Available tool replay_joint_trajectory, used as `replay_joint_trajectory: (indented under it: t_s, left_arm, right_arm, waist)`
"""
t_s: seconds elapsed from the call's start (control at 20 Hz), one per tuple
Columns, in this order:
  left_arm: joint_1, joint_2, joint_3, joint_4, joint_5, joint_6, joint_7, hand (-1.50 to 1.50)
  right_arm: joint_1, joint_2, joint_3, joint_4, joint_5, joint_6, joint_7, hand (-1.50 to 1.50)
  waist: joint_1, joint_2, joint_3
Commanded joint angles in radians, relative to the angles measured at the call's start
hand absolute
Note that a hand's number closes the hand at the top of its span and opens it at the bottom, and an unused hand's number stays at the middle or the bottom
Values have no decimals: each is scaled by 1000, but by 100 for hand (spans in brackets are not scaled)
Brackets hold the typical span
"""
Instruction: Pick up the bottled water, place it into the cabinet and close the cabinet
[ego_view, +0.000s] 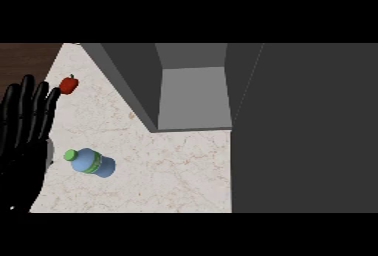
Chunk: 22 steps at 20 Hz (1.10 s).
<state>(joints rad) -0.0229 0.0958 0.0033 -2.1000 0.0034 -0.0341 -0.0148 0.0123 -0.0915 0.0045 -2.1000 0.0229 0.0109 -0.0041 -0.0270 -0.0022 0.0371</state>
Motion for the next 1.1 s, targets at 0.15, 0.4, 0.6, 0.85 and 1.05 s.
replay_joint_trajectory:
  t_s: [0.15, 0.4, 0.6, 0.85, 1.05]
  left_arm:
    - [13, -36, 148, 6, -142, 210, 43, -150]
    - [45, -94, 176, 16, -61, 421, 160, -150]
    - [51, -95, 98, -61, -159, 512, 274, -150]
    - [196, -96, -49, -169, -259, 601, 317, -150]
    - [272, -96, -41, -238, -312, 562, 413, -150]
  right_arm:
    - [137, 35, 10, -67, -36, 8, -31, -150]
    - [183, -10, 108, -124, -201, 167, 72, -150]
    - [317, -45, 155, -353, -240, 187, 181, -150]
    - [472, -51, 137, -416, -285, 237, 117, -150]
    - [531, -16, 221, -433, -210, 234, 76, -150]
  waist:
    - [20, -2, -36]
    - [24, -4, -37]
    - [12, -3, -36]
    - [20, -2, -36]
    - [23, -2, -37]
